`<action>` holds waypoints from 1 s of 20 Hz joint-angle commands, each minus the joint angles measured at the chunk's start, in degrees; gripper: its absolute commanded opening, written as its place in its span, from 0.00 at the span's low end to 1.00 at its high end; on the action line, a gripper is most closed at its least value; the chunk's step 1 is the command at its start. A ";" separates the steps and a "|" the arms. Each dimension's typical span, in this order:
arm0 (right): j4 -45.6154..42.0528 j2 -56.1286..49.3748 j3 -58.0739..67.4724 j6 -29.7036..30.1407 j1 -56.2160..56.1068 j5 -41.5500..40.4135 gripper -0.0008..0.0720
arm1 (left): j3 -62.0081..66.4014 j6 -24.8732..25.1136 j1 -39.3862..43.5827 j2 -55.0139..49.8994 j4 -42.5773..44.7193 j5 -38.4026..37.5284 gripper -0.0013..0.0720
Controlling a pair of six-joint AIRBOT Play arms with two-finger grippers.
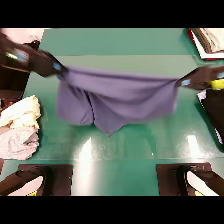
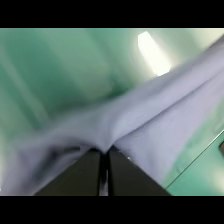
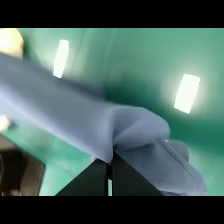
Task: Fold the shirts.
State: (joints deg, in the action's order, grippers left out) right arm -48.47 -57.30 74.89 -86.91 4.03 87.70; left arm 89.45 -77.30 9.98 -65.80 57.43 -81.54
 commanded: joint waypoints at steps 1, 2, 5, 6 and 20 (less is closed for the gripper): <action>-0.17 -8.76 -9.14 2.58 -4.00 -8.28 0.03 | -12.09 1.31 -0.02 -6.88 0.98 8.04 0.06; -0.15 -11.23 -10.80 2.82 -4.28 -12.37 0.03 | -12.74 1.20 -0.02 -9.81 1.40 11.06 0.06; -0.02 -17.16 -11.43 3.45 -3.15 -20.00 0.03 | -10.62 0.98 -0.46 -15.04 1.97 15.93 0.64; 0.39 -18.73 -10.36 3.48 -2.14 -20.33 0.03 | -9.35 0.04 -1.44 -15.39 2.08 15.98 0.77; 0.35 -16.35 7.58 3.48 9.57 -12.98 0.80 | -33.05 3.30 -12.74 -14.62 -15.39 21.07 0.77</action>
State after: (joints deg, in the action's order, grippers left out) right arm -48.12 -75.31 81.45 -83.42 12.97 75.40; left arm 65.69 -76.40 -3.57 -80.42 50.54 -68.31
